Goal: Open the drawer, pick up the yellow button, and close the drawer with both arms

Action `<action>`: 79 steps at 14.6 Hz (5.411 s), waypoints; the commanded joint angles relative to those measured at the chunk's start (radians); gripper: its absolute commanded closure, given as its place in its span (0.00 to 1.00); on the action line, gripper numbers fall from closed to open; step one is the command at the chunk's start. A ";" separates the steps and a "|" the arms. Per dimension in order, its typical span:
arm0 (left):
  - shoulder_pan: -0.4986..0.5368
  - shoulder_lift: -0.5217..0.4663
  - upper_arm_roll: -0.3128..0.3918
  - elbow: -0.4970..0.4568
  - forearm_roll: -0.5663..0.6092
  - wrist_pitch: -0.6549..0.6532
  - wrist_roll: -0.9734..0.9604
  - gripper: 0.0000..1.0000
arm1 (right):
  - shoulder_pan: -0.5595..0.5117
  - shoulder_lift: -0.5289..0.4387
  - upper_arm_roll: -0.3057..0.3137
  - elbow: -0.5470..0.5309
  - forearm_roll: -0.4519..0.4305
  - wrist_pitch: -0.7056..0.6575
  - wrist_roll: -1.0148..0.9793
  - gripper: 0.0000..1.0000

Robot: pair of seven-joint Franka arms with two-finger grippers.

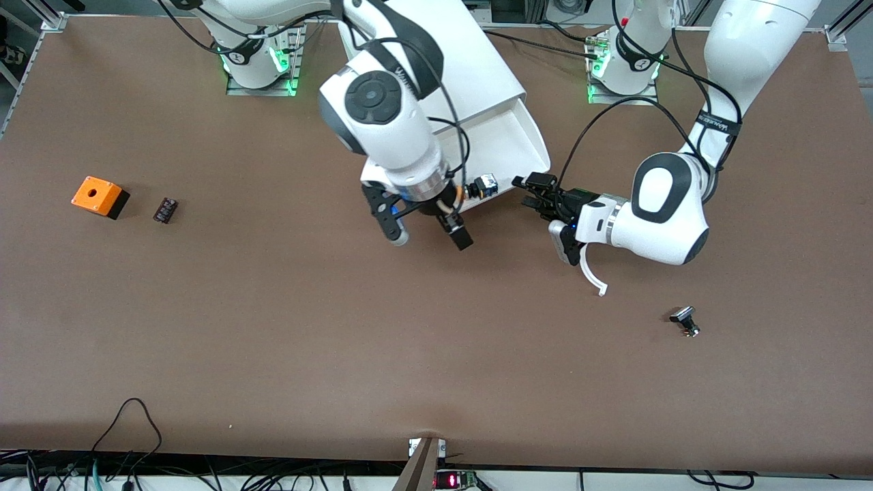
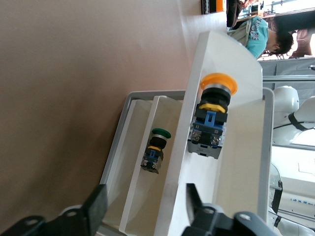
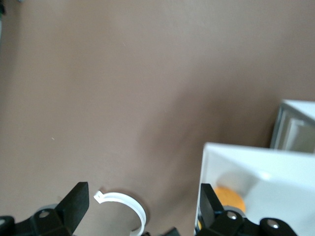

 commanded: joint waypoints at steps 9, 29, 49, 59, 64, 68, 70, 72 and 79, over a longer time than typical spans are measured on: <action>0.009 -0.016 -0.008 0.392 0.467 -0.375 -0.574 0.00 | 0.155 0.072 -0.013 0.019 -0.106 -0.043 0.178 0.00; -0.109 -0.032 -0.018 0.554 0.746 -0.472 -1.000 0.00 | 0.178 0.028 -0.007 0.022 -0.132 -0.132 0.140 0.43; -0.172 -0.028 -0.017 0.532 0.734 -0.359 -1.397 0.00 | 0.106 -0.079 -0.007 0.039 -0.113 -0.211 -0.013 1.00; -0.234 -0.117 -0.017 0.197 0.749 0.036 -1.526 0.00 | -0.169 -0.156 -0.054 0.022 -0.050 -0.464 -0.866 1.00; -0.297 -0.112 -0.017 0.143 0.753 0.077 -1.656 0.00 | -0.176 -0.227 -0.255 -0.167 -0.045 -0.388 -1.255 1.00; -0.352 -0.114 -0.017 0.109 0.753 0.077 -1.696 0.00 | -0.176 -0.270 -0.355 -0.344 -0.043 -0.239 -1.437 1.00; -0.361 -0.117 -0.018 0.109 0.753 0.074 -1.731 0.00 | -0.176 -0.299 -0.395 -0.477 -0.043 -0.111 -1.515 1.00; -0.369 -0.123 -0.018 0.107 0.751 0.066 -1.738 0.00 | -0.176 -0.329 -0.433 -0.633 -0.040 0.070 -1.590 1.00; -0.367 -0.144 -0.110 0.074 0.740 0.017 -1.762 0.00 | -0.245 -0.299 -0.476 -0.941 0.073 0.492 -1.797 1.00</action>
